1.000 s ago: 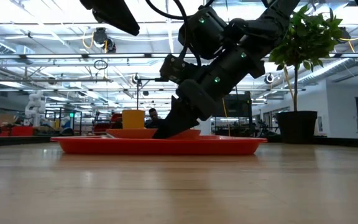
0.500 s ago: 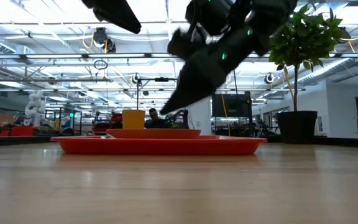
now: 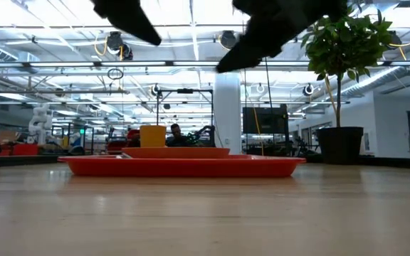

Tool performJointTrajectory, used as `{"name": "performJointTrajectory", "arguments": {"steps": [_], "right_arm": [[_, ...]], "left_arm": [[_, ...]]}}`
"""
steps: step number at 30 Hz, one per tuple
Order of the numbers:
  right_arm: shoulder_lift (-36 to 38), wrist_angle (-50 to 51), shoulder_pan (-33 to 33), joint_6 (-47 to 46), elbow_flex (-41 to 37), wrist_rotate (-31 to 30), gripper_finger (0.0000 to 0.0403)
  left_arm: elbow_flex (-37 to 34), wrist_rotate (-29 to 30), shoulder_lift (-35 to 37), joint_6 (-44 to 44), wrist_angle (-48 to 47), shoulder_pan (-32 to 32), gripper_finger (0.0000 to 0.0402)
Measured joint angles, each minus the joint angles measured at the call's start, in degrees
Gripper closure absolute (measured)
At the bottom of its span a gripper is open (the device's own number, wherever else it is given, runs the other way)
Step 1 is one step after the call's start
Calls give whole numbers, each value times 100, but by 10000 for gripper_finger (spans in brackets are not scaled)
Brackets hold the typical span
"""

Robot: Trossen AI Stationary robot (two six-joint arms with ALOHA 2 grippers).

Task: Pick and place plate/cup/fork/spoon on tray
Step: Return to Home Position

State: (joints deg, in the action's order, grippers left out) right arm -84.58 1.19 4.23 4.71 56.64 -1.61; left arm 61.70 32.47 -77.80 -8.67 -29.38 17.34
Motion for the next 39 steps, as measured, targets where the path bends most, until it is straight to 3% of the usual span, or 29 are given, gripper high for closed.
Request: {"name": "performJointTrajectory", "arguments": {"steps": [7, 20, 24, 34, 39], "right_arm": [[1384, -476, -58, 123, -1087, -377, 290], [3327, -751, -206, 593, -2574, -589, 379], [3660, -1016, -205, 709, -2999, -586, 400], [4091, -2102, -190, 543, -4269, -581, 402], [4219, -2598, -188, 301, -4749, -570, 402]], "left_arm": [[-552, 144, 313, 248, 502, -318, 289], [-1825, -886, 1526, 1670, 2590, -947, 289], [-2235, -1346, 1872, 1968, 3168, -1184, 289], [-3018, -2006, 2241, 2060, 4014, -1716, 292], [-3135, -2161, 2280, 2064, 4143, -1770, 337]]}}
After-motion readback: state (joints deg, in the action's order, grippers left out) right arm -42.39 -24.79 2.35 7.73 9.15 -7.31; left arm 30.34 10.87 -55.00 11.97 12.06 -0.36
